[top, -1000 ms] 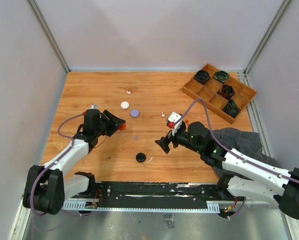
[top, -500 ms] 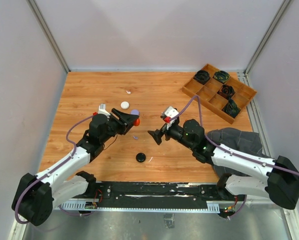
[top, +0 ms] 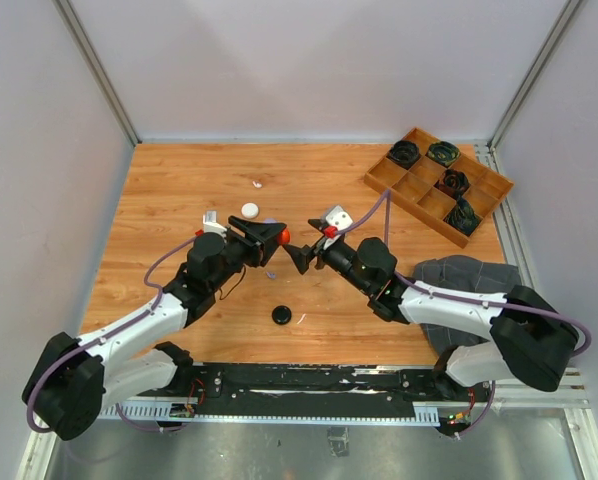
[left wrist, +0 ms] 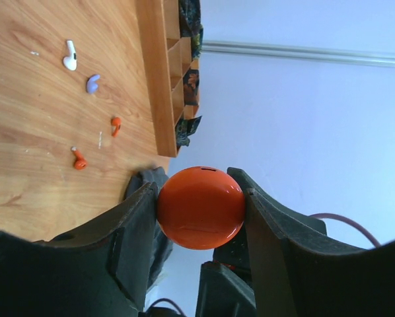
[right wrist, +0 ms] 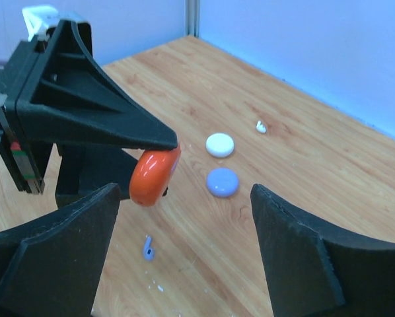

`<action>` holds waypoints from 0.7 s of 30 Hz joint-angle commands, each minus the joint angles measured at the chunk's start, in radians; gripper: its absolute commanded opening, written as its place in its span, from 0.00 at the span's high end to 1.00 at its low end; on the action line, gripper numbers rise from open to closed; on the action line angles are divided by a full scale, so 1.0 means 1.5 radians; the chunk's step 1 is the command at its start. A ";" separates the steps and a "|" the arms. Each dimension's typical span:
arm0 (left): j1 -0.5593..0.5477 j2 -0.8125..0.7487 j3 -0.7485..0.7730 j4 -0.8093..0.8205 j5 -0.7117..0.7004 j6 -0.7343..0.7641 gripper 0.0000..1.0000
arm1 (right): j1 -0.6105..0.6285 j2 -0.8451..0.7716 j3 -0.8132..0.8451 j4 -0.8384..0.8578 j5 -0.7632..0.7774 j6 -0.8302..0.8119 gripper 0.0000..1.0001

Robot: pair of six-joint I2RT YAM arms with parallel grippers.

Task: Insert the wireless bluetooth earbuds into the charging case
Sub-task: Pick up the charging case at the center of the board.

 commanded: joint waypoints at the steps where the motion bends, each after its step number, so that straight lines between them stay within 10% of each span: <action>1: -0.009 0.010 -0.007 0.059 -0.030 -0.040 0.70 | 0.006 0.013 0.003 0.095 0.034 0.017 0.19; 21: -0.041 0.051 0.006 0.117 -0.043 -0.075 0.70 | 0.006 0.082 0.012 0.161 0.038 0.034 0.36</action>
